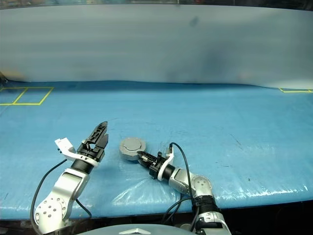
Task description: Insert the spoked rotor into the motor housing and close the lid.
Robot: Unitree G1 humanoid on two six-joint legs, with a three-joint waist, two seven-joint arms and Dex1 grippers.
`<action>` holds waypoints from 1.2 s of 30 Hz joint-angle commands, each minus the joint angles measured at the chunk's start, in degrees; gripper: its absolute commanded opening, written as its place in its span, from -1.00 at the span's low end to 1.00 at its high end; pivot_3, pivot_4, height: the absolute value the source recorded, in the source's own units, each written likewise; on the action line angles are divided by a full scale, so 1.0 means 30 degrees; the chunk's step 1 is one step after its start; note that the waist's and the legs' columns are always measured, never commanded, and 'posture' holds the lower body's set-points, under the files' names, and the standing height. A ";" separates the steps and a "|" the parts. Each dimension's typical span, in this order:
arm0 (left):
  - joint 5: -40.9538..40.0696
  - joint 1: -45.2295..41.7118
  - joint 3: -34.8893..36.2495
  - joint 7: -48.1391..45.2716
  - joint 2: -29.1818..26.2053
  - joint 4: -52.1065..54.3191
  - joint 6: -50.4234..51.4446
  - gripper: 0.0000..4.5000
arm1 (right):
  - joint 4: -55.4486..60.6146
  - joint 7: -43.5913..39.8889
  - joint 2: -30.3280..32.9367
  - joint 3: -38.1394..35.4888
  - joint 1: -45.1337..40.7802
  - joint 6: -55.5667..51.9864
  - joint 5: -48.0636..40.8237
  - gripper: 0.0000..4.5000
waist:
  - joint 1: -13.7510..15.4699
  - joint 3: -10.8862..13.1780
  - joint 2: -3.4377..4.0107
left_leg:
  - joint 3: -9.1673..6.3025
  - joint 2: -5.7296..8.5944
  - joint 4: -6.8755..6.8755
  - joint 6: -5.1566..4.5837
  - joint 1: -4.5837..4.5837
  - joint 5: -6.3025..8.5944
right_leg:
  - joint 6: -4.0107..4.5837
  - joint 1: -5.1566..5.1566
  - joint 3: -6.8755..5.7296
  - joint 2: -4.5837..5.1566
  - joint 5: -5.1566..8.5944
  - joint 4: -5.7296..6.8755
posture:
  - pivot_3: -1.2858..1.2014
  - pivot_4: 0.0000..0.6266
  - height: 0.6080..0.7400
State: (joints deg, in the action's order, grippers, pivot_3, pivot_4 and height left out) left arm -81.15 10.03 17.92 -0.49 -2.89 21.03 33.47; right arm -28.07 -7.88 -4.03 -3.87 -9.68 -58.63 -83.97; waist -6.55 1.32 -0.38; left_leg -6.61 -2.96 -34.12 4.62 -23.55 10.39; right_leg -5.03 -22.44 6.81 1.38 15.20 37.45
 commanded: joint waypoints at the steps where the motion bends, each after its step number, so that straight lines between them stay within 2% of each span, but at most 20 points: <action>1: -0.0095 -0.0424 -0.0168 -0.0328 -0.0202 0.0221 -0.0065 1.00 | 0.8370 0.4223 -0.0423 -0.1940 -0.5681 0.2637 -0.0770 -0.44 | 0.0006 -0.0006 0.0002 | 0.0001 0.0000 -0.0001 0.0000 0.0000 0.0000 | 0.0000 0.0000 0.0001 0.0000 0.0000 0.0000 | 0.03 -1.00 1.00; 19: -0.0160 -0.0535 -0.0767 -0.0269 -0.0077 0.0178 -0.0036 1.00 | 0.9777 0.3040 0.1260 -0.1740 -0.6370 0.3118 0.1114 -0.45 | 0.0112 -0.0036 -0.0011 | 0.0000 -0.0001 -0.0004 0.0003 0.0002 0.0002 | 0.0000 0.0001 0.0000 0.0000 0.0000 -0.0001 | 0.03 -1.00 1.00; 20: -0.0151 -0.0519 -0.0788 -0.0271 -0.0057 0.0184 -0.0038 1.00 | 0.9859 0.2979 0.1320 -0.1729 -0.6436 0.3174 0.1235 -0.45 | 0.0156 0.0292 -0.0068 | -0.0001 -0.0001 -0.0004 0.0004 0.0002 0.0002 | 0.0000 0.0001 -0.0001 0.0000 0.0000 -0.0001 | 0.03 -0.52 1.00; 21: -0.0146 -0.0503 -0.0798 -0.0269 -0.0045 0.0193 -0.0033 1.00 | 0.9932 0.2925 0.1360 -0.1715 -0.6483 0.3225 0.1335 -0.45 | 0.0254 0.0898 -0.0041 | 0.0004 -0.0003 -0.0002 0.0014 0.0001 0.0017 | 0.0019 0.0017 0.0001 0.0010 0.0011 -0.0006 | 0.03 -1.00 1.00; 22: -0.0164 -0.0493 -0.0792 -0.0263 -0.0032 0.0197 -0.0033 1.00 | 1.0009 0.2856 0.1428 -0.1665 -0.6520 0.3259 0.1509 -0.45 | 0.0224 0.1108 -0.0084 | 0.0006 -0.0021 -0.0044 0.0116 0.0171 0.0089 | 0.0031 0.0134 -0.0006 0.0009 0.0024 0.0014 | 0.03 -1.00 1.00; 28: -0.0198 -0.0430 -0.0870 -0.0258 0.0019 0.0228 -0.0119 1.00 | 1.0082 0.2629 0.1514 -0.1525 -0.6544 0.3181 0.2031 -0.45 | 0.0262 0.1354 -0.0157 | -0.0021 -0.0020 0.0006 0.0088 0.0162 0.0099 | 0.0039 0.0173 0.0003 0.0006 0.0021 -0.0173 | 0.03 -1.00 1.00; 36: -0.0218 -0.0328 -0.0887 -0.0267 0.0043 0.0301 -0.0117 1.00 | 1.0174 0.2455 0.1395 -0.1457 -0.6393 0.3078 0.2358 -0.45 | 0.0369 0.1513 -0.0174 | -0.0018 -0.0026 0.0027 0.0002 0.0163 0.0152 | 0.0039 0.0161 0.0003 0.0002 0.0021 -0.0181 | 0.03 -1.00 1.00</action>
State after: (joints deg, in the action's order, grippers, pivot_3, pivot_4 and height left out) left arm -81.16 9.22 15.68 -0.77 -2.94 20.09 33.39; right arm -23.87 -12.76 -3.86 -4.28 -7.38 -59.36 -85.13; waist -5.45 5.86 -0.90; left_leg -6.67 -3.04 -34.04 4.63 -23.06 10.85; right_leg -4.92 -21.96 6.81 1.39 15.26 36.90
